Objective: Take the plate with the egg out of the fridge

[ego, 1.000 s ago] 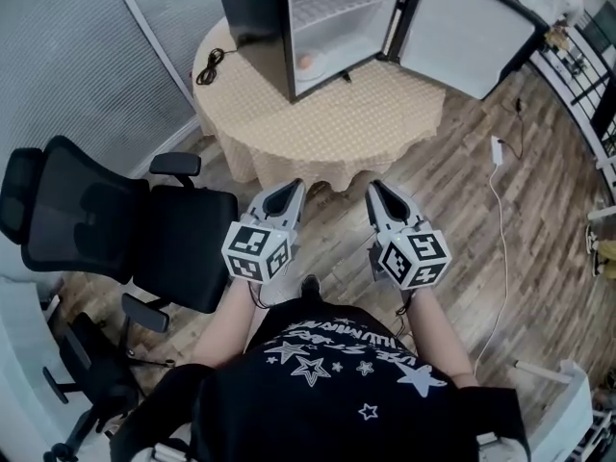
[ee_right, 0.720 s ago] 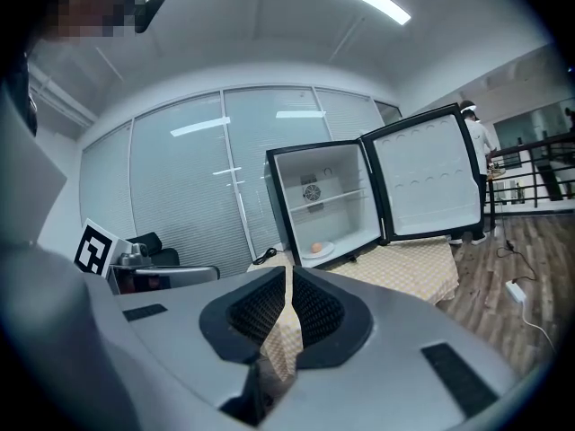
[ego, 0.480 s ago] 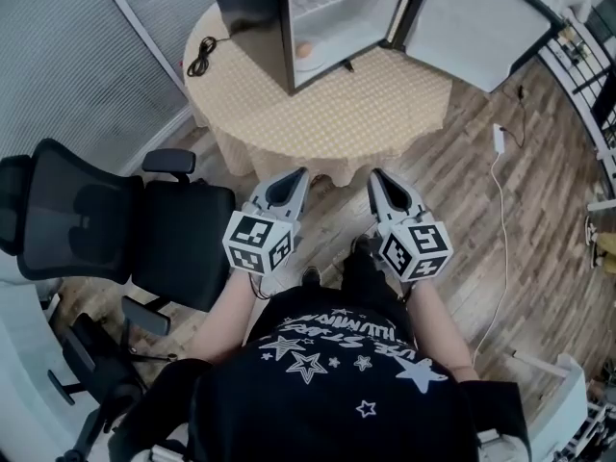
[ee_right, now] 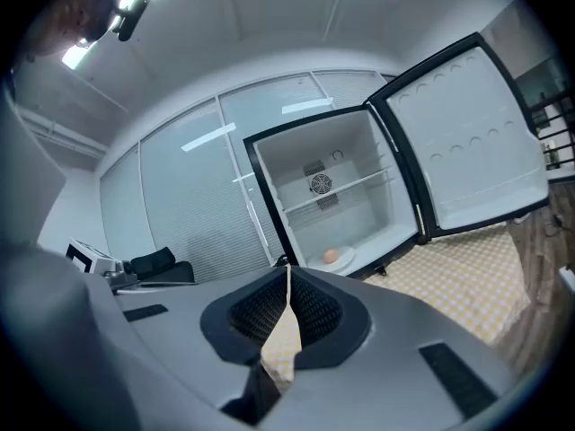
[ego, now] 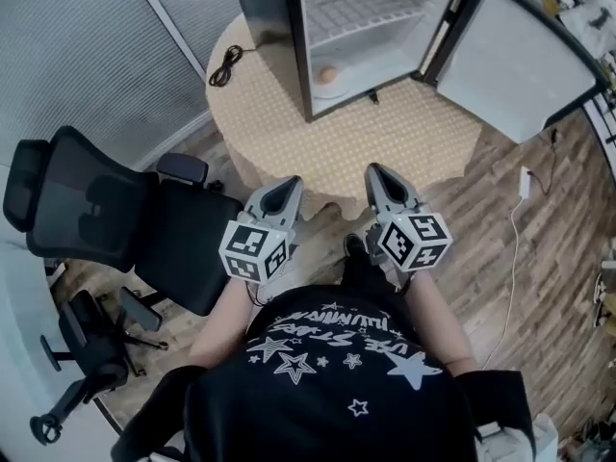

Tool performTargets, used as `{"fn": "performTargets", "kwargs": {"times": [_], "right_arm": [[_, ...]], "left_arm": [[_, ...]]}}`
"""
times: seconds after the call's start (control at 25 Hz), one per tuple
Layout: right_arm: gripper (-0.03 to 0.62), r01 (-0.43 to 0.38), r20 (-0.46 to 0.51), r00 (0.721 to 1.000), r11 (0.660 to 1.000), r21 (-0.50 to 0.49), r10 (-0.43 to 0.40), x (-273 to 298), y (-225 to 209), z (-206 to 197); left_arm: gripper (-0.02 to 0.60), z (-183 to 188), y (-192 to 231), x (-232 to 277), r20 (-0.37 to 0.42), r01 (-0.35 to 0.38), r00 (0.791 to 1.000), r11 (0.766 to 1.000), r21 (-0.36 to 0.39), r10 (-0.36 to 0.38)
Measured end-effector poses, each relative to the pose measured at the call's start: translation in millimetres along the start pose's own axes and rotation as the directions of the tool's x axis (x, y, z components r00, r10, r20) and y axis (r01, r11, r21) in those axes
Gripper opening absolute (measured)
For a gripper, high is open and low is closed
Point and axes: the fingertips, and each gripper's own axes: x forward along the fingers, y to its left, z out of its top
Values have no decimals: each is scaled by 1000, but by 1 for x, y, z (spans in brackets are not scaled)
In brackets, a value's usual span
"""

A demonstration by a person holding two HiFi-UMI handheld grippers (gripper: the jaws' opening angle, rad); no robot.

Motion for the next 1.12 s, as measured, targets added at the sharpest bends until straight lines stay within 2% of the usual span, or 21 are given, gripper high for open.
{"fn": "performTargets", "kwargs": {"times": [0.12,0.28,0.32,0.4,0.56,0.64,0.68,0.84,1.12], "right_arm": [[34,-44,13,999,999,30,44,26,-23,18],[40,-94,10,996,974,206,94,65,-55,31],[58,-110,1,994,965,240,113,75,-61,33],[139,-141,-20,988,947,289,153,94,-70,33],[181,-178,-49,976,906,384,212,128,-86,31],[202,-195,-36,970,857,478,241,144,-93,30],[211,-203,-21,967,817,540,254,151,-97,29],[235,-189,44,970,625,758,241,181,-123,20],[236,-162,50,967,453,877,250,220,-145,-2]], "left_arm": [[9,8,9,26,-2,-43,999,999,3,43],[9,15,26,56,-11,-113,994,994,-11,113],[9,16,30,63,-15,-129,992,992,-12,129],[9,18,36,75,-23,-156,987,988,-12,156],[9,17,49,92,-38,-216,976,976,-21,215],[9,15,55,98,-45,-252,967,967,-36,250],[9,14,58,101,-48,-270,962,962,-41,268],[9,10,76,112,-53,-333,942,942,-32,332],[9,-2,93,122,-68,-423,905,904,-56,419]]}}
